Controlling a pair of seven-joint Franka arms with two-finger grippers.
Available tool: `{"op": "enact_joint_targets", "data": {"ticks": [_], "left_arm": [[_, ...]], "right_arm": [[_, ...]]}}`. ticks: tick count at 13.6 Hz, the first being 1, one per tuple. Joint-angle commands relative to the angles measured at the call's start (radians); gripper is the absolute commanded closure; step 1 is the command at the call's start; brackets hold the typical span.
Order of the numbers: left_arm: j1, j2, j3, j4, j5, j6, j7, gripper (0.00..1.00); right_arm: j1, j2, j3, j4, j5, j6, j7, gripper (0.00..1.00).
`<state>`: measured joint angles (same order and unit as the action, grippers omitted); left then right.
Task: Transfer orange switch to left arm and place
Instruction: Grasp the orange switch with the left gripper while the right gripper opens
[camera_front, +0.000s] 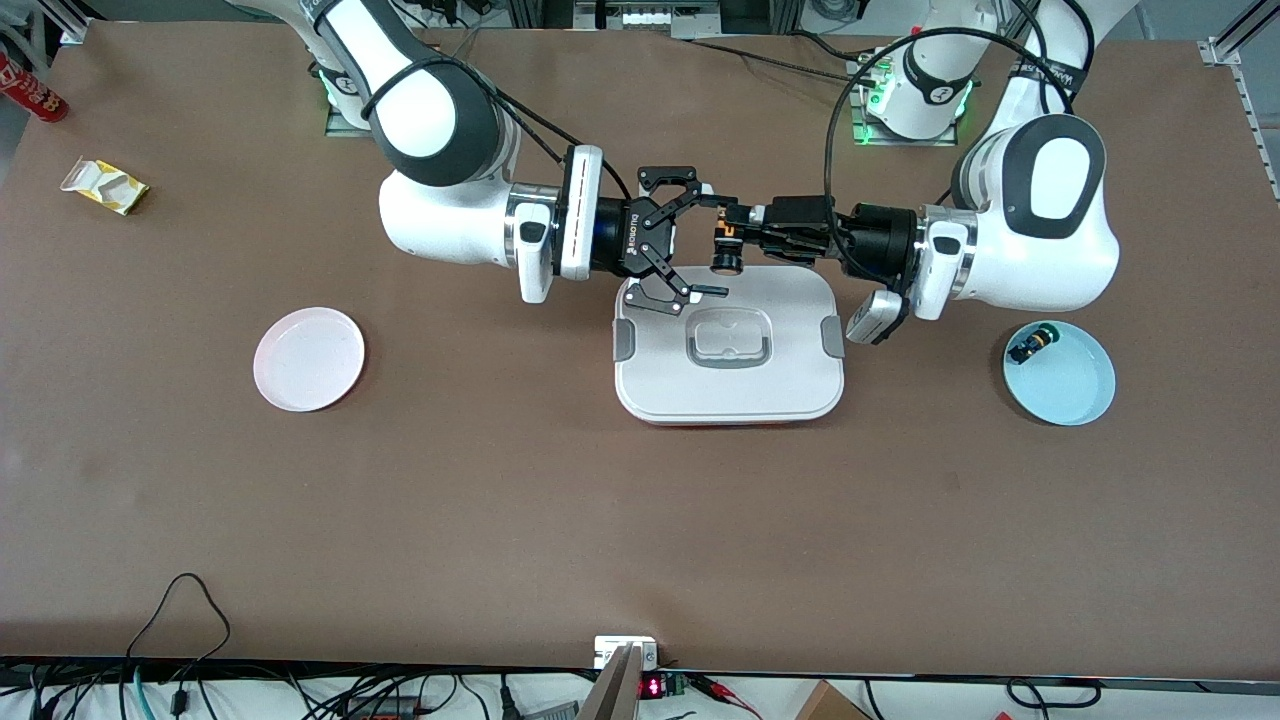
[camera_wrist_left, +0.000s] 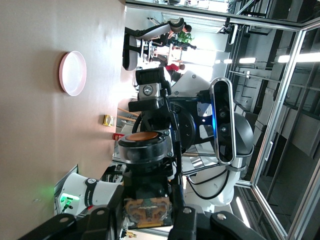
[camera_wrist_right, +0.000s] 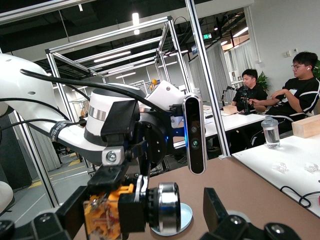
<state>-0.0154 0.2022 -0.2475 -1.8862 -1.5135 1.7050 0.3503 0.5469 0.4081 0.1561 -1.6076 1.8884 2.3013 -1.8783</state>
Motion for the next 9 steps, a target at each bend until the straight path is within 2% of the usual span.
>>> {"op": "enact_joint_targets", "data": {"ticks": [1,3,5,7,9], "left_arm": [[0.034,-0.02,0.001,-0.022,0.001,-0.03,0.007,0.75],[0.058,-0.009,0.002,-0.022,0.009,-0.037,0.001,0.75],[0.078,-0.001,0.002,-0.014,0.088,-0.073,0.002,0.75],[0.101,-0.003,0.005,0.013,0.216,-0.113,0.004,0.75],[0.112,0.008,0.005,0.071,0.411,-0.136,0.007,0.74]], "right_arm": [[0.013,-0.006,-0.004,0.008,0.02,0.04,-0.022,0.0],[0.011,-0.006,-0.004,-0.001,0.017,0.038,-0.027,0.0],[0.001,-0.023,-0.004,-0.012,0.014,0.036,-0.021,0.0],[-0.021,-0.037,-0.004,-0.044,0.008,0.017,-0.027,0.0],[-0.048,-0.045,-0.004,-0.067,-0.017,-0.029,-0.027,0.0]]}}
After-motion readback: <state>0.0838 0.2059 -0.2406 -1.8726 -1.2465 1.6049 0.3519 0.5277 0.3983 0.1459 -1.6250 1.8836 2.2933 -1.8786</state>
